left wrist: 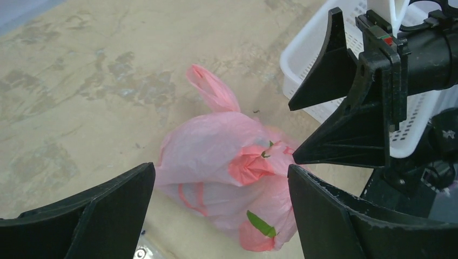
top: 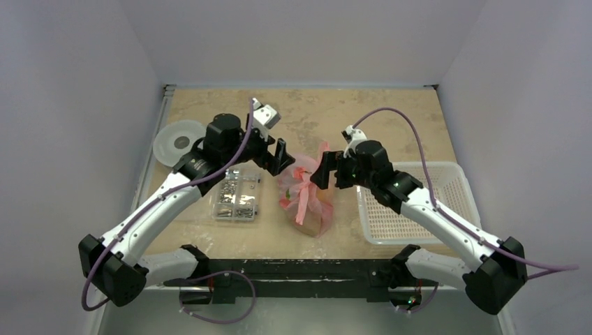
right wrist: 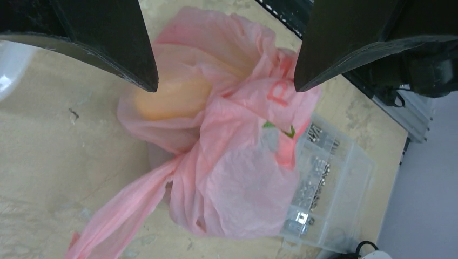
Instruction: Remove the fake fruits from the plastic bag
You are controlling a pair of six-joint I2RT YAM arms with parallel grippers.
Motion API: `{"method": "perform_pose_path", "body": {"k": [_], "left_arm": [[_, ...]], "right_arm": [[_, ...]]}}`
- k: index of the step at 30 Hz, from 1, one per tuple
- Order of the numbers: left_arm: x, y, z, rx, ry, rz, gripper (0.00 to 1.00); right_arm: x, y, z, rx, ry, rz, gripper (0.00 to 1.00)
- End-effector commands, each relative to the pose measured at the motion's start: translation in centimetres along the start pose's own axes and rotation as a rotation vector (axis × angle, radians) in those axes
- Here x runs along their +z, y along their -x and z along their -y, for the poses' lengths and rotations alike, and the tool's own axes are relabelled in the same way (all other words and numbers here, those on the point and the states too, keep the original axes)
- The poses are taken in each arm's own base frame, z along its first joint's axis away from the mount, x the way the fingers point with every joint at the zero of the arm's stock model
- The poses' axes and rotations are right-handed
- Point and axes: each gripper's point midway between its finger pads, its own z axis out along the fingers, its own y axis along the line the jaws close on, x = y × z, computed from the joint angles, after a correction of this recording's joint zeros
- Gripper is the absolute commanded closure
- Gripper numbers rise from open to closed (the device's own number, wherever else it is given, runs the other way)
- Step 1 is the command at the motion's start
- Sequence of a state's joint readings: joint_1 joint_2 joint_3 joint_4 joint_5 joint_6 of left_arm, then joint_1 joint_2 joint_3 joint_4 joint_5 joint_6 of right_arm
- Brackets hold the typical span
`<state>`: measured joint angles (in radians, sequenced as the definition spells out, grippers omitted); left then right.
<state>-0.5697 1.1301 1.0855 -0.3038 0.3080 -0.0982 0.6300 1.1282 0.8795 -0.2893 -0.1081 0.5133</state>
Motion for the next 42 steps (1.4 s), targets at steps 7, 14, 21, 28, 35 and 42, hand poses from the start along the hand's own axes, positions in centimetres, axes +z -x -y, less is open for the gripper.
{"method": "perform_pose_path", "body": {"k": [7,14,21,28,35,42], "left_arm": [[4.9,-3.2,4.4,0.02,-0.173,-0.212,0.12],[6.5,-5.3,4.0,0.044,-0.116,-0.302,0.18],[7.3,-6.9,4.3,0.066,-0.112,-0.355,0.33],[7.6,-7.9,3.3,0.118,-0.02,-0.426,0.8],[7.2,-7.4,2.6,0.154,0.016,-0.413,1.0],[6.8,-6.8,3.2,0.152,-0.01,-0.392,1.0]], "right_arm": [[-2.6,-1.9,-0.5,0.02,0.086,0.044,0.13],[-1.7,-1.5,-2.4,0.009,0.202,0.053,0.27],[0.0,-0.7,-2.5,-0.004,0.201,0.071,0.34],[1.5,-2.1,-2.3,0.032,0.238,0.057,0.53],[1.4,-2.4,-1.9,0.034,0.225,0.067,0.46],[1.9,-1.3,-2.5,0.041,0.243,0.102,0.47]]}}
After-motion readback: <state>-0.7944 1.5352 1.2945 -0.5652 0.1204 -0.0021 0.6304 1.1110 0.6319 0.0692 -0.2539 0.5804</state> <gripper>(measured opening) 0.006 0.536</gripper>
